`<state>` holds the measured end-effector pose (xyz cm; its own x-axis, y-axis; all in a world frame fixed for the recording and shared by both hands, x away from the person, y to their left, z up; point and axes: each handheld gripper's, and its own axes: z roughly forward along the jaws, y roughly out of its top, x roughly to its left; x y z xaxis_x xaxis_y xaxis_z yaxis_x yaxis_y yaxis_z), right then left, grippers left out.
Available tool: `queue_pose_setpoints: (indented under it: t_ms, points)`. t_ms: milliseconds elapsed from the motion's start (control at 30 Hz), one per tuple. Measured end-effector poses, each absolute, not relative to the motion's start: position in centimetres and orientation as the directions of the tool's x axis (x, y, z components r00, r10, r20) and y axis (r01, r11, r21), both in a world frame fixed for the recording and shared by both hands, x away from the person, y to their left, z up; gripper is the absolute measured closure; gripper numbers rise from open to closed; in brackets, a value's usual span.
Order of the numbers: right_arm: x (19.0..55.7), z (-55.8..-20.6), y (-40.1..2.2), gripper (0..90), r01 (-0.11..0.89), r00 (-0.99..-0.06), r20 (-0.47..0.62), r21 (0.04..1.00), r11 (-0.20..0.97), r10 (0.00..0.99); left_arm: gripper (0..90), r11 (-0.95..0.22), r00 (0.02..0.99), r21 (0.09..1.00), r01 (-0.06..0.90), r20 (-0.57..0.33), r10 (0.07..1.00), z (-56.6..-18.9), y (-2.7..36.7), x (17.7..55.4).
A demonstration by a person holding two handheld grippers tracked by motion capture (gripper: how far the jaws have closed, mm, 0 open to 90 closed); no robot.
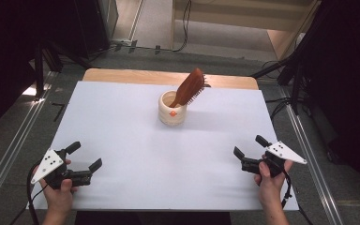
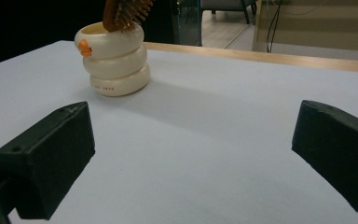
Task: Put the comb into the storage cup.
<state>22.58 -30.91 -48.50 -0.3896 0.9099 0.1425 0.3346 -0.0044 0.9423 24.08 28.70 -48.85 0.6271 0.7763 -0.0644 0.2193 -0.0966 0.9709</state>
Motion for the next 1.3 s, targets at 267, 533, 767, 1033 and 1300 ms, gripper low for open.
queue_pose_setpoints:
  t_ms: [267, 533, 767, 1033, 1300]
  points:
    - [21.3, -49.2, -32.6, 0.0, 0.336, -0.356, 0.142, 0.942, -0.015, 0.923, 0.0, -0.096, 0.625, 0.971, 0.220, -0.064, 0.778, -48.9, 28.7, 24.1]
    - [20.3, -49.7, -34.1, 0.0, 0.324, -0.324, 0.122, 0.946, -0.011, 0.938, 0.0, -0.097, 0.627, 0.971, 0.219, -0.064, 0.777, -48.9, 28.7, 24.1]
    - [19.6, -50.3, -35.0, 0.0, 0.337, -0.315, 0.122, 0.942, -0.009, 0.941, 0.0, -0.095, 0.622, 0.970, 0.223, -0.066, 0.780, -48.8, 28.7, 24.1]
    - [18.4, -50.9, -36.8, 0.0, 0.349, -0.309, 0.135, 0.937, -0.020, 0.941, 0.0, -0.099, 0.622, 0.970, 0.221, -0.062, 0.780, -48.9, 28.6, 24.1]
    - [17.4, -51.1, -38.5, 0.0, 0.342, -0.300, 0.155, 0.938, -0.045, 0.941, 0.0, -0.097, 0.621, 0.970, 0.222, -0.064, 0.781, -48.9, 28.7, 24.1]
